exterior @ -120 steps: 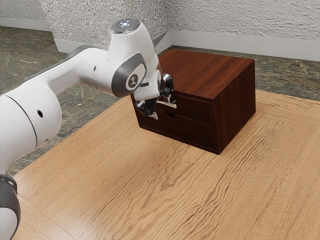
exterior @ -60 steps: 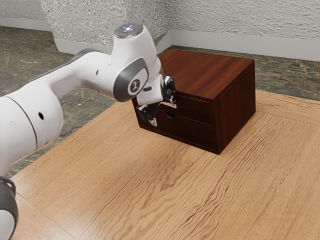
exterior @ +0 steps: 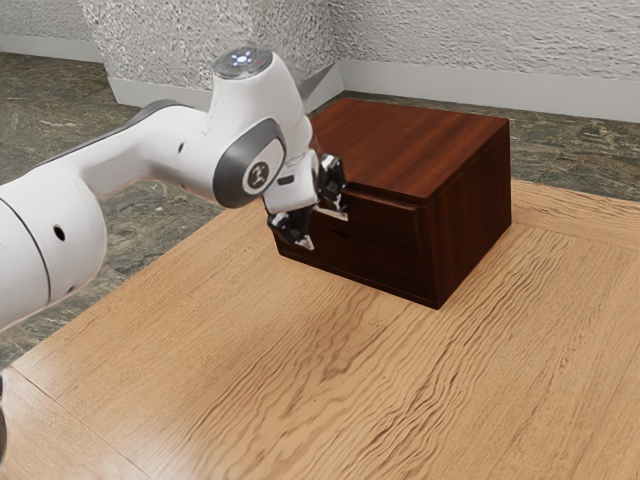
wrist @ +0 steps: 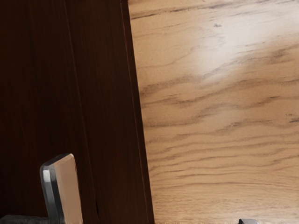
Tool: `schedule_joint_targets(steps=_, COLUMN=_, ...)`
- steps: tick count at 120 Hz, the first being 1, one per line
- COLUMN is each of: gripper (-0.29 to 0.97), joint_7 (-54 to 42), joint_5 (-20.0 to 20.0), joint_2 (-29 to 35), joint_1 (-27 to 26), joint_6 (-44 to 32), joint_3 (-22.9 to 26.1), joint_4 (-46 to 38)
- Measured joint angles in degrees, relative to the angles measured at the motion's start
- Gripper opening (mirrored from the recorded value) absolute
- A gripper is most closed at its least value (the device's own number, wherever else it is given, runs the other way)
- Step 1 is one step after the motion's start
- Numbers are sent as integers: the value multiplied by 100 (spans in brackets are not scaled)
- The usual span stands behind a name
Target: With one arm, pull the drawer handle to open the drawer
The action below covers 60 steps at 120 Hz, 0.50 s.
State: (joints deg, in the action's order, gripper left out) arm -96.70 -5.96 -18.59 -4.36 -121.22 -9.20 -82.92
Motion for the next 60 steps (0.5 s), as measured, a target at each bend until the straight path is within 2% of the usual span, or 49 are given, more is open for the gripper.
schedule_joint_targets(steps=14, gripper=38, joint_7=13, joint_5=-7, joint_2=189, joint_1=-20, joint_6=-47, joint_3=-4, joint_4=-206)
schedule_joint_targets(steps=29, gripper=39, joint_7=24, joint_5=-10, joint_2=288, joint_1=-147, joint_6=-119, joint_3=-140, joint_4=-370)
schedule_joint_targets(steps=41, gripper=29, joint_7=32, joint_5=-4, joint_2=308, joint_1=-621, joint_6=-155, joint_3=-640, joint_4=-406)
schedule_joint_targets(steps=55, gripper=22, joint_7=40, joint_5=1, joint_2=313, joint_1=-768, joint_6=-188, joint_3=-798, joint_4=-425)
schedule_joint_targets(steps=60, gripper=24, joint_7=42, joint_5=2, joint_2=309, joint_1=-801, joint_6=-197, joint_3=-832, joint_4=-430)
